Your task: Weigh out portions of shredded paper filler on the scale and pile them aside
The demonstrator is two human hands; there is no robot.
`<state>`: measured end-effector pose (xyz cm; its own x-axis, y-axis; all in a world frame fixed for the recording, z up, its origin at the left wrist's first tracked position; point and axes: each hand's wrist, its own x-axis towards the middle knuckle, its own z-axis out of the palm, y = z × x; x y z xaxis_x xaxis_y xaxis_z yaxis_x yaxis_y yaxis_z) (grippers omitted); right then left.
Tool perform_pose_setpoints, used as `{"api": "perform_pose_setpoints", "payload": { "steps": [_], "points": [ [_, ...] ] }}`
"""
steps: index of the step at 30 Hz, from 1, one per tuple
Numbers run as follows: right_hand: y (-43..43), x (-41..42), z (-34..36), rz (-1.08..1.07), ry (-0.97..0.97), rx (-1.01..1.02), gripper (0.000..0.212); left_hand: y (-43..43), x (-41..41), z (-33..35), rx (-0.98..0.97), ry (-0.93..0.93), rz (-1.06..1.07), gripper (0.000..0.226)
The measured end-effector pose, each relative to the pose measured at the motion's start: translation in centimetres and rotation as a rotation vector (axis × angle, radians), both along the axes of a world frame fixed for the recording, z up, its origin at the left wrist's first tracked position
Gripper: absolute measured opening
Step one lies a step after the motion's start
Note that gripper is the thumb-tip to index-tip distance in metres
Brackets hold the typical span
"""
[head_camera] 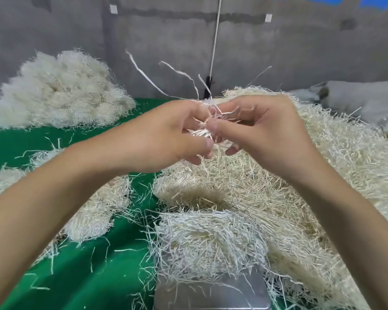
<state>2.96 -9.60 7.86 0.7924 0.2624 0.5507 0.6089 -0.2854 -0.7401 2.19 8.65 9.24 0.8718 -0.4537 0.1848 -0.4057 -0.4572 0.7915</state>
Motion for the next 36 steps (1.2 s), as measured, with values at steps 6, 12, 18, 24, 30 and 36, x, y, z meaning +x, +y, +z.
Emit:
{"api": "perform_pose_setpoints", "payload": {
  "steps": [6, 12, 18, 24, 30, 36],
  "points": [
    [-2.8, -2.6, -1.9, -0.013, 0.175, -0.081, 0.009, 2.2, -2.3, -1.0, -0.08, -0.091, 0.066, 0.042],
    [-3.6, -3.1, -6.1, 0.035, 0.391, -0.521, 0.015, 1.6, -2.2, -6.8, 0.187, 0.013, 0.045, 0.008],
    [-7.3, -2.1, -3.8, 0.126, 0.513, -0.514, 0.031, 2.4, -1.4, -7.9, 0.244, -0.045, 0.108, 0.008],
    [-11.4, -0.7, -0.3, 0.086, 0.56, -0.331, 0.05, 1.1, -1.5, -6.6, 0.206, -0.08, 0.049, 0.043],
    [-11.6, 0.4, -0.4, -0.1, 0.471, -0.215, 0.053, 0.5, -0.7, -5.7, 0.173, -0.017, 0.12, 0.037],
    [-8.9, 1.1, -2.7, -0.264, 0.192, -0.161, 0.027, -0.3, -1.3, -6.0, 0.209, -0.14, 0.124, 0.035]
  ]
}}
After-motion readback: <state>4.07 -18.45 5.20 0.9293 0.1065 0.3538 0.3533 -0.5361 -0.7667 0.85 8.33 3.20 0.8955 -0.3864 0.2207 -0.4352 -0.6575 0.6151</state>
